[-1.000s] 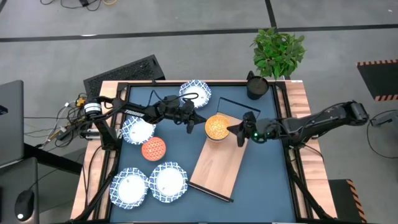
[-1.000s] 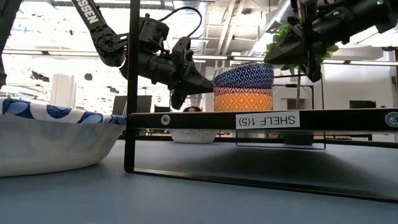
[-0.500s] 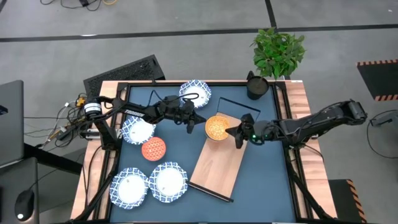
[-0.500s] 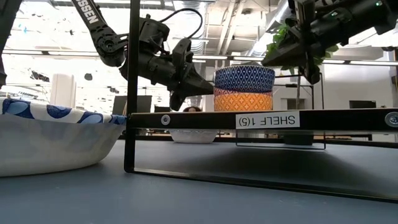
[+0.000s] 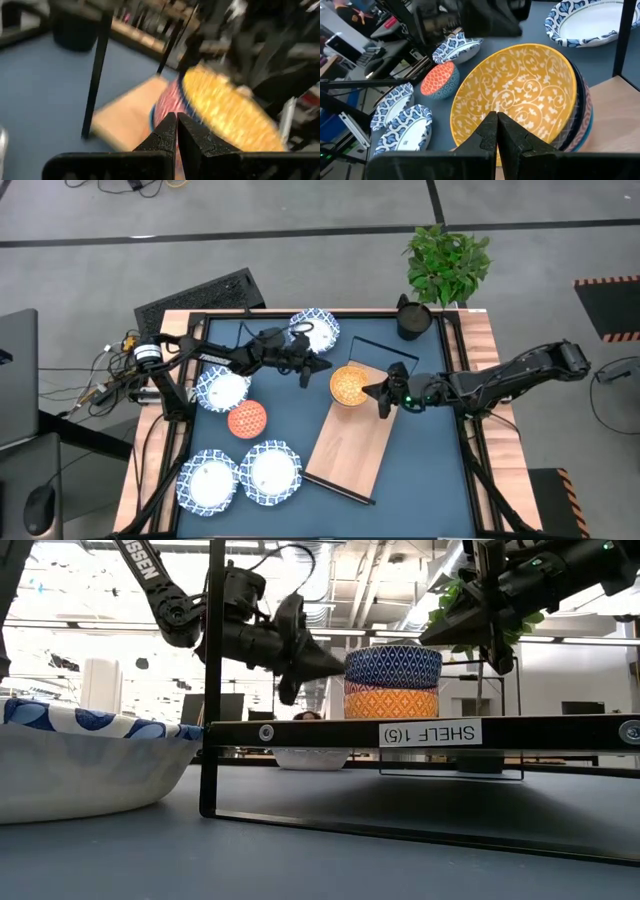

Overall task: Place and stack bowls onto a shelf
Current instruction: Adjust the stacked bowls on the shelf

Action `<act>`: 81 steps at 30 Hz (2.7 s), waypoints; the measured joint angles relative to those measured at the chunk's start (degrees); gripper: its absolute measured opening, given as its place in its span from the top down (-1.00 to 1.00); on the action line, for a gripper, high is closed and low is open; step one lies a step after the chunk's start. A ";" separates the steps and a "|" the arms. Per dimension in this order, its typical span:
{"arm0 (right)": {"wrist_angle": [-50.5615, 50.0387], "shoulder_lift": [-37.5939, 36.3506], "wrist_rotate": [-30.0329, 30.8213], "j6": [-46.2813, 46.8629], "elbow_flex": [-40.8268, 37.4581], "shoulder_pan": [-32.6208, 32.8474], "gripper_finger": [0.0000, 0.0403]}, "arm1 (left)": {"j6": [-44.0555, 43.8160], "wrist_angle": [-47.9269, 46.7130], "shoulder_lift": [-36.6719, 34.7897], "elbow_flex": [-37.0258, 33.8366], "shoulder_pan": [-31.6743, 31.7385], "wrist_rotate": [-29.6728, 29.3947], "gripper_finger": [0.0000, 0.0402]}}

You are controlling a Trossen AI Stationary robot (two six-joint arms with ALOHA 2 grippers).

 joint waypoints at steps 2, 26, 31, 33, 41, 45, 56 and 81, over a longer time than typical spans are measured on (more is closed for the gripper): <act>0.00 0.00 -0.04 0.00 0.00 0.00 0.85 | -0.48 1.63 -0.04 0.05 0.56 2.46 1.00; -0.04 0.00 0.01 1.09 0.00 -0.20 0.85 | 2.95 -2.46 0.47 1.67 0.74 6.84 1.00; -0.04 0.00 0.03 1.10 0.00 -0.20 0.85 | 3.71 -4.10 0.47 2.43 0.74 6.85 1.00; -0.04 0.00 0.05 1.11 0.00 -0.20 0.85 | 4.07 -4.16 0.47 2.43 0.74 6.84 1.00; -0.02 0.00 0.09 1.27 0.00 -0.20 0.85 | 4.20 -5.18 2.68 3.30 0.61 8.94 1.00; -0.02 0.00 0.12 1.84 -0.02 -0.19 0.85 | 3.72 -5.26 3.38 4.42 0.59 9.33 1.00; 1.04 0.02 0.07 1.37 -0.04 -0.07 0.85 | 4.48 -5.52 4.07 4.57 0.08 8.93 1.00; -0.32 4.97 5.42 -0.48 -0.04 2.51 0.85 | 6.02 -8.34 4.21 4.57 -0.09 7.27 1.00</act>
